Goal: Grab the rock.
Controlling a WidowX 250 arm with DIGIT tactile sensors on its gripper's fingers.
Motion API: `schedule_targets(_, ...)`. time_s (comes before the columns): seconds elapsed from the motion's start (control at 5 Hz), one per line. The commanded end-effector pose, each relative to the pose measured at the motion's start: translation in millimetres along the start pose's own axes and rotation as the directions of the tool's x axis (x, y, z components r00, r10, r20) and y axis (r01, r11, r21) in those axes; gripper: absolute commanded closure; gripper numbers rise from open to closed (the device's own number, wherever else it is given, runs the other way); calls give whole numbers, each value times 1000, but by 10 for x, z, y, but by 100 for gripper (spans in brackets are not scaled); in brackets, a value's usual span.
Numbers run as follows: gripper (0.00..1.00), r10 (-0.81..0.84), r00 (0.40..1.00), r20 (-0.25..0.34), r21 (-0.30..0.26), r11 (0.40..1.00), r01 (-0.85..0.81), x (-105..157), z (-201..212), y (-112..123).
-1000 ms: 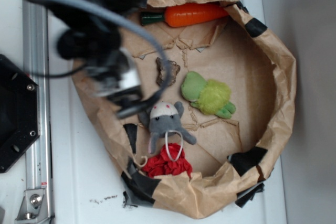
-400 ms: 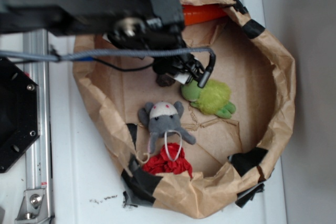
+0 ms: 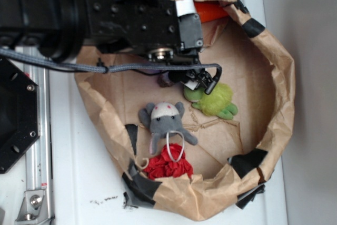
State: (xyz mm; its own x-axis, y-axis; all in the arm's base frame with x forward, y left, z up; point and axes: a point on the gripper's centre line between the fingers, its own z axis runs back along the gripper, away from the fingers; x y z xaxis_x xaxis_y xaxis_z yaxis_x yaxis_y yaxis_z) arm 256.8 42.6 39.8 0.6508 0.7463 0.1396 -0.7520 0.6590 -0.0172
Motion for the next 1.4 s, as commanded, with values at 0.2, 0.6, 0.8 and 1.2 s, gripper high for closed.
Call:
schedule_targets(0.2, 0, -284, 953, -103, -31, 959, 283, -116, -236, -72)
schedule_targets(0.6, 100, -416, 902, -115, -70, 909, 410, -354, -134, -103)
schedule_targets(0.8, 100, -421, 902, -91, -55, 907, 417, -398, -92, -97)
schedule_targets(1.2, 100, -396, 914, -90, -39, 918, 394, -381, -103, -89)
